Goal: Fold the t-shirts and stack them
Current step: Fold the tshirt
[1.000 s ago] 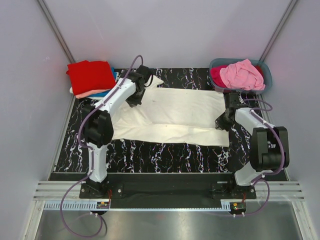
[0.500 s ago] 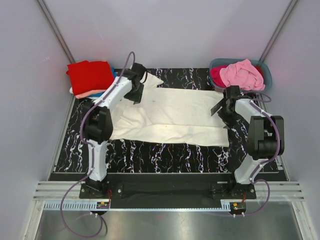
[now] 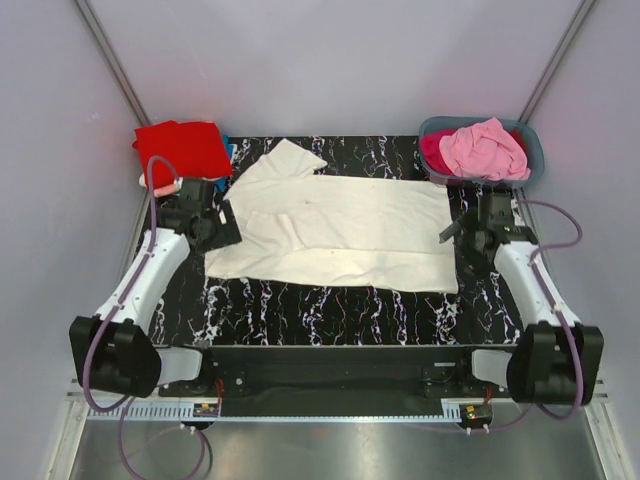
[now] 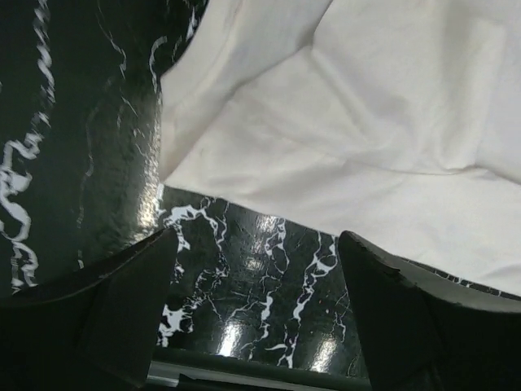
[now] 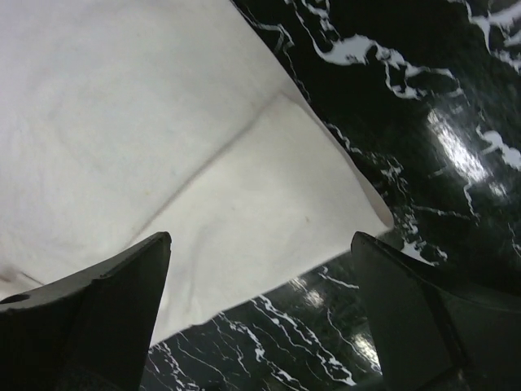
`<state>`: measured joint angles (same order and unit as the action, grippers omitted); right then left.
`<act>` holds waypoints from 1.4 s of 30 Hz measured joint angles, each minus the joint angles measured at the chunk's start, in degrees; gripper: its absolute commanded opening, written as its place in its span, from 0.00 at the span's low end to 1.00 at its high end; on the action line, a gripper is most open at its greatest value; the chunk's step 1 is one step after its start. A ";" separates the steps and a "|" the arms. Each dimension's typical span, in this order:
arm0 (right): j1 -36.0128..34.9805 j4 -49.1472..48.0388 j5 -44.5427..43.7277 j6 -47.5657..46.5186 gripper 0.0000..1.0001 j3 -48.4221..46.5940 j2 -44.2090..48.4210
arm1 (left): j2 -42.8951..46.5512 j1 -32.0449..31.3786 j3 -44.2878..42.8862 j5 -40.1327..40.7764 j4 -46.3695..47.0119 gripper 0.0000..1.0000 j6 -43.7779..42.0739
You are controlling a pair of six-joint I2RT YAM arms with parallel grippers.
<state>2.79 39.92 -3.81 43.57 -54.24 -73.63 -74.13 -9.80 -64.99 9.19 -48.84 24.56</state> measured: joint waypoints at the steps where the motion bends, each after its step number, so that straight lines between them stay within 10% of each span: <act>1: 0.00 0.07 0.46 0.57 1.00 2.67 2.80 | 1.09 1.27 3.26 -1.46 0.83 0.86 1.07; 19: 0.02 -4.48 4.55 6.29 0.89 19.47 3.50 | 2.51 14.47 24.48 -13.97 16.28 0.83 10.62; 28: 1.31 -6.08 4.33 6.38 0.79 19.54 1.64 | -1.86 15.47 28.20 -13.09 22.75 0.60 14.01; 34: 2.21 -7.32 3.85 6.29 0.58 19.15 0.09 | -3.28 15.76 28.41 -11.69 26.12 0.20 14.88; 36: 2.32 -7.98 3.41 5.99 0.31 18.78 -0.70 | -3.39 15.76 28.44 -11.47 26.75 0.08 14.73; 40: 2.47 -9.90 2.27 4.98 0.00 18.56 -2.29 | -3.15 15.76 28.72 -11.32 28.15 0.00 14.56; 42: 2.47 -10.12 1.70 4.61 0.00 18.05 -2.91 | -2.25 15.76 29.18 -11.30 28.13 0.00 14.53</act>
<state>5.26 29.80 -2.11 48.18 -36.18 -76.53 -76.38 5.96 -35.81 -2.11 -20.71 39.09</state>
